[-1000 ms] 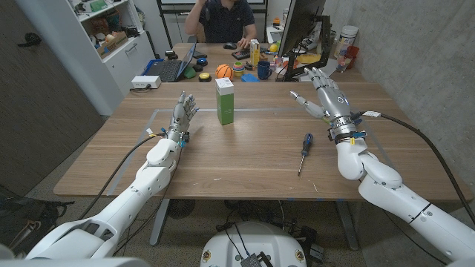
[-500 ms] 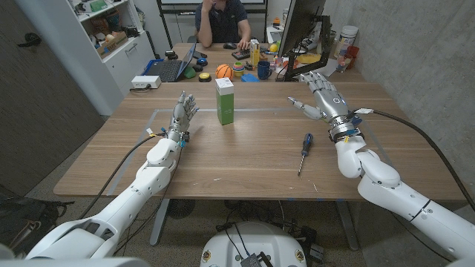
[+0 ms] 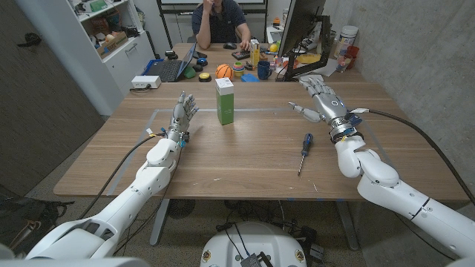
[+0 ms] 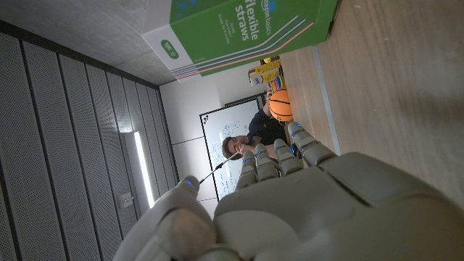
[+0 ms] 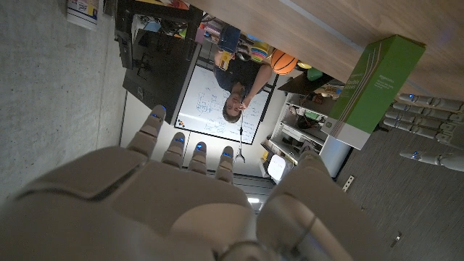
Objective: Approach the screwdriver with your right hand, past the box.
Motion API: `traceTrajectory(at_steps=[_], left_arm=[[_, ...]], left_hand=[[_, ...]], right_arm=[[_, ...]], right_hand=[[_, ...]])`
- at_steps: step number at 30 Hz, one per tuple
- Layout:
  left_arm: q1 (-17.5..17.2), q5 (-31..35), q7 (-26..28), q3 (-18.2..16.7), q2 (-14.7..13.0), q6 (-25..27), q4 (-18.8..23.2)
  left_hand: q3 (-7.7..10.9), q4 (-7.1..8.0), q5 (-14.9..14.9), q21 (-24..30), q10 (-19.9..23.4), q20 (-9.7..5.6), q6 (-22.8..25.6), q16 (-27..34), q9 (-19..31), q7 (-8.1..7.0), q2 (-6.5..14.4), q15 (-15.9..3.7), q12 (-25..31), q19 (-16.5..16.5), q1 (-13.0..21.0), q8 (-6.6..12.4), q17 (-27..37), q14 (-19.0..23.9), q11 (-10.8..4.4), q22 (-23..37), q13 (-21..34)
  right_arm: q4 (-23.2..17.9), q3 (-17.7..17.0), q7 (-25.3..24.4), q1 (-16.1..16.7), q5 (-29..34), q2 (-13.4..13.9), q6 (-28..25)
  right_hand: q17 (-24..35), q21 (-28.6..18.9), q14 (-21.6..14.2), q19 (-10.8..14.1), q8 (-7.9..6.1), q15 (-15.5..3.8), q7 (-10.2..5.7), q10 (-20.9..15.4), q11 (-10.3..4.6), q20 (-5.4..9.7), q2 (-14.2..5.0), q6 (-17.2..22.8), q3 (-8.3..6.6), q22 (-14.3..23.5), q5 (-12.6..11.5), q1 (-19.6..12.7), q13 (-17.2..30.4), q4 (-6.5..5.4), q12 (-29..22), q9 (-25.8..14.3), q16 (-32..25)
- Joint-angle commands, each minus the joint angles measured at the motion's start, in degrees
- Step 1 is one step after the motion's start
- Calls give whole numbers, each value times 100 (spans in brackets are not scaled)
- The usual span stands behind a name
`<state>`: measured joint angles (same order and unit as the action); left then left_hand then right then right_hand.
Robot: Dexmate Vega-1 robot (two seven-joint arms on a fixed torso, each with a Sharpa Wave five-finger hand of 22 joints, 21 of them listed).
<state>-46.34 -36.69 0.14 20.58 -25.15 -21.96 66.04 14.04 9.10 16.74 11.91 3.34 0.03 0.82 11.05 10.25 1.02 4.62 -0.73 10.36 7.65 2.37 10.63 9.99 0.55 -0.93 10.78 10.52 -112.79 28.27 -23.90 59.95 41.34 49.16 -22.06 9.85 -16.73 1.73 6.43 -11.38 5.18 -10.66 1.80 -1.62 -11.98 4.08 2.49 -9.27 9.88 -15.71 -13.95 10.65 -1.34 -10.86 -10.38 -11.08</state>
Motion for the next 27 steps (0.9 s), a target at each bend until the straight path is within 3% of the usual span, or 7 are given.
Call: traceTrajectory(at_steps=[1,14,20,27], left_arm=[[-36,-16,12,-26,-19,-13,30],[-55,-27,11,-33,-30,-4,47],[-61,-35,13,-39,-30,-5,58],[-111,-27,64,-53,-67,25,139]], left_hand=[[-19,-9,40,12,24,0,35,26,23,-33,165,-5,41,48,-57,31,18,43,-27,18,32],[-26,-7,45,10,25,6,34,26,23,-29,165,-4,41,48,-60,31,18,44,-28,16,32],[-29,-7,47,9,26,5,38,27,23,-29,166,-4,42,48,-62,33,18,46,-25,15,32],[-32,-5,50,8,26,6,39,28,23,-24,169,-7,42,49,-63,33,18,49,-21,14,32]], right_arm=[[32,224,423,-160,22,124,-184],[57,387,806,-288,-28,156,-361],[48,445,1053,-365,-92,219,-384],[101,480,1149,-410,-199,266,-310]], right_hand=[[15,28,-65,108,-51,-19,-34,-112,-50,-12,1,134,10,2,-57,-91,2,35,-54,-13,-48],[9,33,-151,368,-6,-49,-39,-36,-52,-1,-17,156,42,0,-76,-140,-8,59,8,-6,-65],[8,55,-145,403,-8,-64,-107,-19,-61,-18,-25,192,49,-3,-83,-162,-9,69,16,-5,-57],[7,72,-160,459,0,-69,-68,-15,-75,-17,-42,205,51,-5,-93,-192,-11,81,18,-4,-57]])
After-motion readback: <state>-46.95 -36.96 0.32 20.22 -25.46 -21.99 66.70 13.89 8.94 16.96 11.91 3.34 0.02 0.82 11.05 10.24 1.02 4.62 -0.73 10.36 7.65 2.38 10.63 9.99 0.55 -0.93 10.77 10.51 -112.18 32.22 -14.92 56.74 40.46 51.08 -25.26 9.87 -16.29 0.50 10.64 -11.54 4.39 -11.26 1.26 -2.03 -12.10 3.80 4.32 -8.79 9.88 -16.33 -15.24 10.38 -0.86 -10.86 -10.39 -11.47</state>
